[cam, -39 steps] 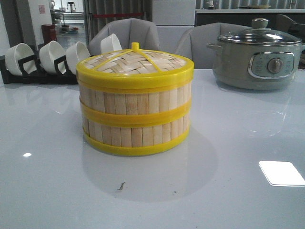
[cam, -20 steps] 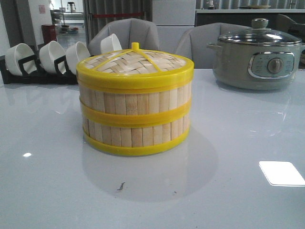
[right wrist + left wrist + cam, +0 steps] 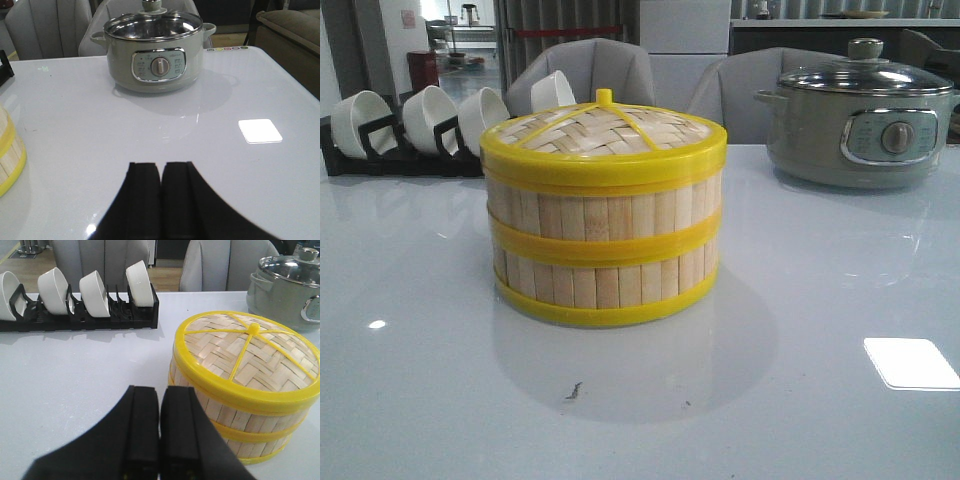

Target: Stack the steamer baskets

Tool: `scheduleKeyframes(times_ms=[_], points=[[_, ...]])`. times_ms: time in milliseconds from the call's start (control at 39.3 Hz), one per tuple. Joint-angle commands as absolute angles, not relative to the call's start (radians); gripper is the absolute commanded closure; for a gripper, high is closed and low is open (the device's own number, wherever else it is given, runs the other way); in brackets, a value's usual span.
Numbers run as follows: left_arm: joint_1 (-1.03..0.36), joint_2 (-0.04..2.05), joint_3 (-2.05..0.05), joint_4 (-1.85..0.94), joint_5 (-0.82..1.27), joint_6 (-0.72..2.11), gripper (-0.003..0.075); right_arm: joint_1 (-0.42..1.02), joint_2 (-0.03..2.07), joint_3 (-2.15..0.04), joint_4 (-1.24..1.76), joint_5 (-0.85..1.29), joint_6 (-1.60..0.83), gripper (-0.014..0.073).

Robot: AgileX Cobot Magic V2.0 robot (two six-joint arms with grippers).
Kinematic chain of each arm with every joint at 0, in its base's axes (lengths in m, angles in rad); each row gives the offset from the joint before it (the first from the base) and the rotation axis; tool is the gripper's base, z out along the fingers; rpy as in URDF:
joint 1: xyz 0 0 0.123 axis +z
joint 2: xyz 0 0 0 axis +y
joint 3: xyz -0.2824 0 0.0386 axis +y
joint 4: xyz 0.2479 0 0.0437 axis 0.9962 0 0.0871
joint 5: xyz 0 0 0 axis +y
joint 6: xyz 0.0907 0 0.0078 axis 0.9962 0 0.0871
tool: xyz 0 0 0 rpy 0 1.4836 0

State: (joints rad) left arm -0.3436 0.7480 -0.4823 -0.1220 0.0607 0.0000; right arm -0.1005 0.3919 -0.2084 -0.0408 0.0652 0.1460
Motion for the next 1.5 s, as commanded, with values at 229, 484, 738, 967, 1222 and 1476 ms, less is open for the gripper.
scheduleKeyframes(times_ms=[229,484,738,967,1222,1476], points=[[-0.343,0.743,-0.512,-0.132,-0.028,0.000,0.0631,-0.108,0.393,-0.239,-0.047,-0.006,0.139,0.0538],[-0.343,0.743,-0.512,-0.132,-0.028,0.000,0.0631,-0.108,0.393,-0.239,-0.047,-0.006,0.139,0.0538],[-0.343,0.743,-0.512,-0.132,-0.028,0.000,0.0631,-0.108,0.393,-0.239,-0.047,-0.006,0.139,0.0538],[-0.343,0.743,-0.512,-0.132,-0.028,0.000,0.0631,-0.108,0.393,-0.239,-0.047,-0.006,0.139,0.0538],[-0.343,0.743,-0.512,-0.132,-0.030,0.000,0.0631,-0.108,0.393,-0.239,-0.047,-0.006,0.139,0.0538],[-0.310,0.680,-0.512,-0.132,-0.019,0.000,0.0631,-0.108,0.393,-0.239,-0.047,-0.006,0.139,0.0538]])
